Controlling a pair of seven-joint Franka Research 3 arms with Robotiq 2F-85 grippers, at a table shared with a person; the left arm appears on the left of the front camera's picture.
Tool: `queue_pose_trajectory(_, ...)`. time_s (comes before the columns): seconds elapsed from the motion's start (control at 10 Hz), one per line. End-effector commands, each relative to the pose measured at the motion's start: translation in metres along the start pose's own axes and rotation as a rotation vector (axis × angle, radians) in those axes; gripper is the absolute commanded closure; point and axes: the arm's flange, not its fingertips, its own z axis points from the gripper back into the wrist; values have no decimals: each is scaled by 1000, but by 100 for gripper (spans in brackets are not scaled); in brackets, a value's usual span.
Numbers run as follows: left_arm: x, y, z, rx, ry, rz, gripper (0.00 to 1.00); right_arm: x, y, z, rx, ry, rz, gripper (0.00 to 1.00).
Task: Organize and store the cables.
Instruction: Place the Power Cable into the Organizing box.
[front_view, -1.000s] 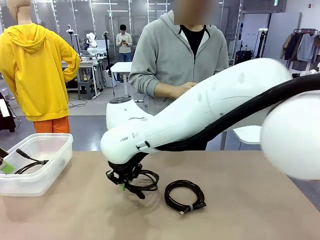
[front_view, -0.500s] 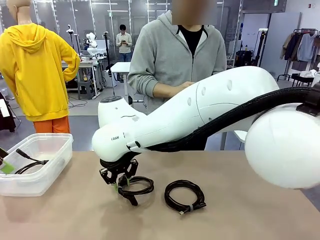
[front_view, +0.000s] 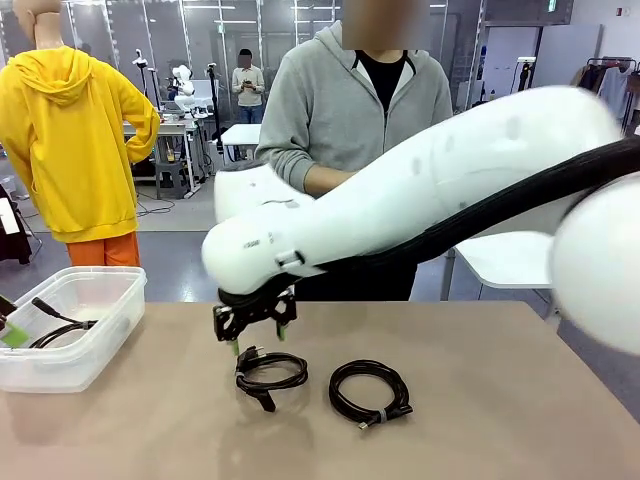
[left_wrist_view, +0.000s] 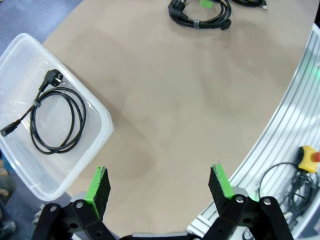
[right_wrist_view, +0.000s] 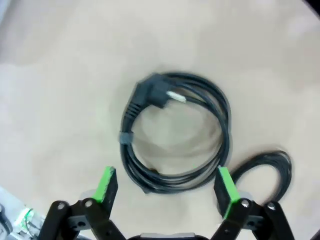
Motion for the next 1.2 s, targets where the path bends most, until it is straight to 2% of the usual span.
queue_pose_trajectory(0.0, 1, -1, 2, 1, 10, 7, 0, -52, -63, 30, 46, -42, 41, 0)
queue_pose_trajectory(0.2, 1, -1, 2, 1, 10, 7, 0, -91, -135, 64, 45, -81, 54, 0)
queue_pose_trajectory(0.3, 1, -1, 2, 1, 10, 7, 0, -111, -169, 77, 84, -117, 76, 0)
queue_pose_trajectory(0.6, 1, -1, 2, 1, 10, 7, 0, -185, -282, 116, 97, -218, 97, 0)
queue_pose_trajectory(0.9, 1, -1, 2, 1, 10, 7, 0, -250, -373, 146, 131, -353, 232, 0)
queue_pose_trajectory(1.1, 1, -1, 2, 1, 10, 7, 0, -284, -418, 141, 246, -475, 395, 0)
